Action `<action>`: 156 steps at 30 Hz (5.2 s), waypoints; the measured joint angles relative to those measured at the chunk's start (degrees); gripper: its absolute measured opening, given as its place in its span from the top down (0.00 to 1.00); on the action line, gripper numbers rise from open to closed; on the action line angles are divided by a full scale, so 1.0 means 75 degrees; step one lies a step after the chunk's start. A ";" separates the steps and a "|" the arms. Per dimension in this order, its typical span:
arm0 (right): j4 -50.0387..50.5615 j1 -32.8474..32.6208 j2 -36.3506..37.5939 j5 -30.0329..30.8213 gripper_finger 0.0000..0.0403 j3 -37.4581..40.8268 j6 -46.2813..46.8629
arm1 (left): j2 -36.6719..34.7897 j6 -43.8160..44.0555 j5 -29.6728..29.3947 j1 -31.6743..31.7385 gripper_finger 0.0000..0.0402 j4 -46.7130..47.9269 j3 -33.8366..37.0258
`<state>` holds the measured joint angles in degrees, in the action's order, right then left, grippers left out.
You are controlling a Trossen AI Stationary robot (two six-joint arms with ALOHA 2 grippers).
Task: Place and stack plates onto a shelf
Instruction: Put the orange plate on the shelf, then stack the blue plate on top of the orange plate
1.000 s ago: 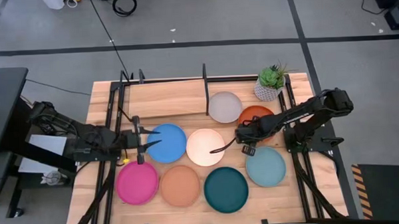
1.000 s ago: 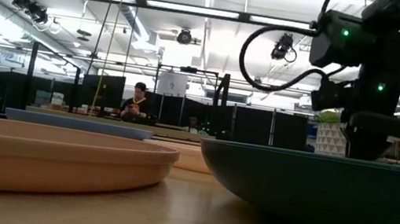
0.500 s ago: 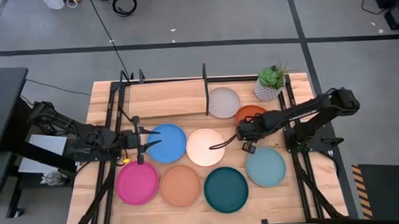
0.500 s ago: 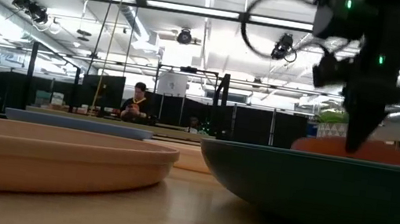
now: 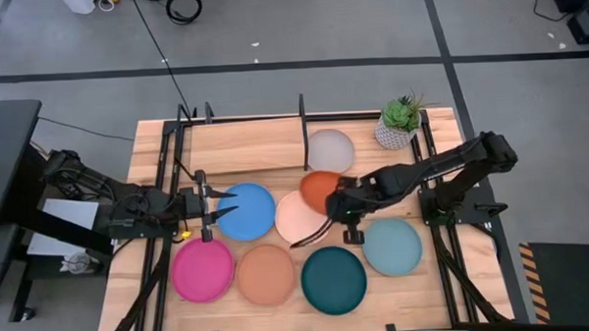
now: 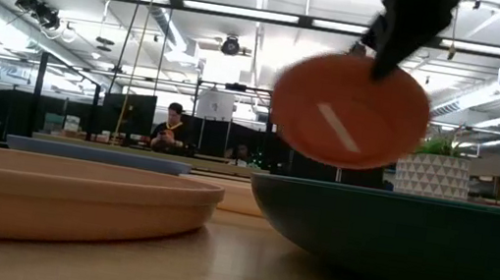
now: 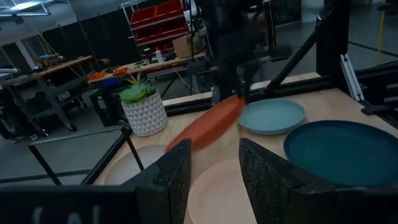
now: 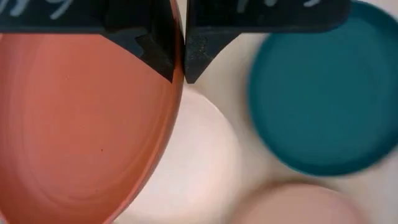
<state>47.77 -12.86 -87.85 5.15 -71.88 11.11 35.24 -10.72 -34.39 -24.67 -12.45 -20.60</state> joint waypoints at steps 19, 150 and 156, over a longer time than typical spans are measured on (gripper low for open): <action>-0.2266 0.1495 -0.2426 0.0528 0.94 -0.1241 -0.6051 | 0.0000 0.0407 0.0022 -0.0272 0.65 -0.0842 0.0000; -0.7930 0.0119 0.2705 0.3218 0.74 0.5580 -0.2545 | 0.4365 0.3904 0.2392 0.1406 0.65 0.3596 -0.3193; -0.8535 0.0111 0.2535 0.3966 0.74 0.5622 -0.2474 | 0.5743 0.5175 0.2690 0.1672 0.65 0.4863 -0.3953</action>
<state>-16.24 -12.03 -68.83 34.90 -29.72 -7.45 78.31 28.09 -14.22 -12.13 24.03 -50.24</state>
